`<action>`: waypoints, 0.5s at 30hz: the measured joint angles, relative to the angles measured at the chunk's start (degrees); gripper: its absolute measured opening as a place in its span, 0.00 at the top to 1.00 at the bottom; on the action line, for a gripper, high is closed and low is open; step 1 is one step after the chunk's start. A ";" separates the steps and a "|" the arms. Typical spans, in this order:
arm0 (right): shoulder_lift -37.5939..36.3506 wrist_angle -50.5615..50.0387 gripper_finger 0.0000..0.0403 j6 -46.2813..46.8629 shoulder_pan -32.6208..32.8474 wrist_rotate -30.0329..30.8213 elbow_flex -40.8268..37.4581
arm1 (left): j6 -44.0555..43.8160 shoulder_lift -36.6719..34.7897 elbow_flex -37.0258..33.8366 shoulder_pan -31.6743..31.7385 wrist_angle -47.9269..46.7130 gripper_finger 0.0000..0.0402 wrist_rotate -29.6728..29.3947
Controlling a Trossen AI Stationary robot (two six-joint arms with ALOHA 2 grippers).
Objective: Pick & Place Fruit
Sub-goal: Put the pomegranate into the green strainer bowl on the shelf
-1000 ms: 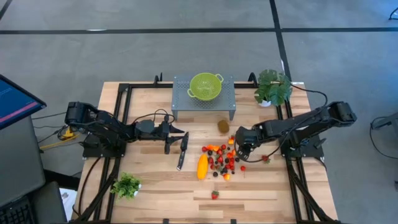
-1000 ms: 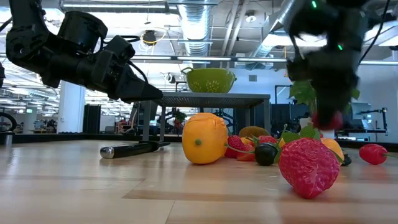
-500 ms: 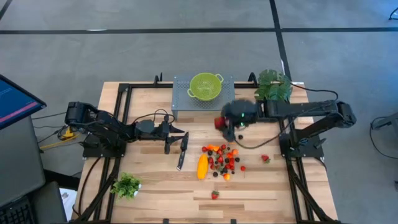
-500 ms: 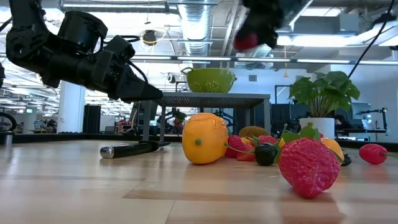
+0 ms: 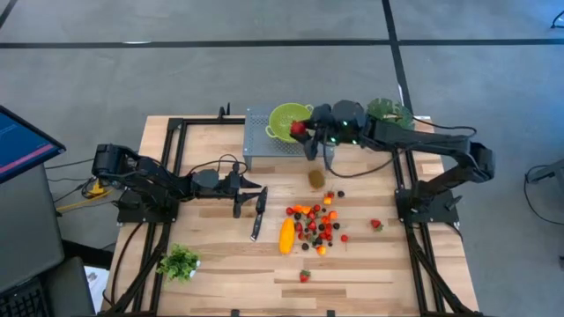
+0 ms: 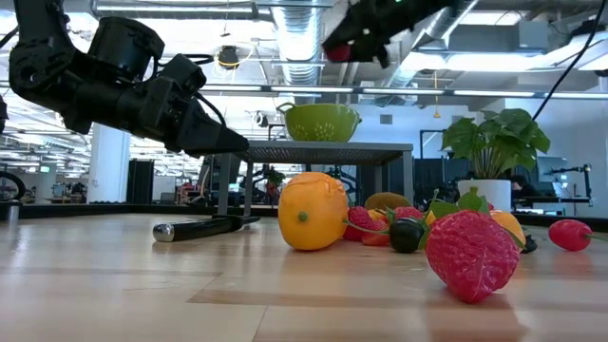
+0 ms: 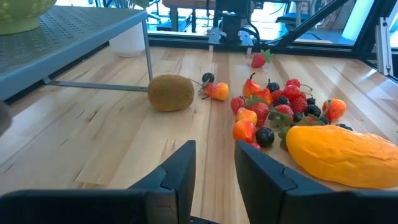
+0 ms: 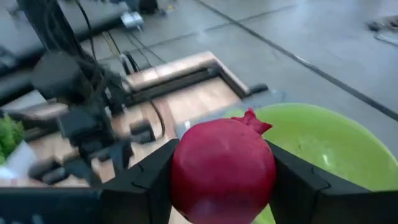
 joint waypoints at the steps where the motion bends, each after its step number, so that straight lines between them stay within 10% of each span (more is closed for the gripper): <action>1: 1.01 1.70 0.51 0.01 -0.70 -1.60 0.08 | 0.00 0.00 0.00 0.07 0.00 0.74 -0.07; 15: 11.05 2.63 0.51 0.19 -7.37 -2.87 3.18 | 0.00 0.00 -0.02 0.42 -0.40 0.74 -0.39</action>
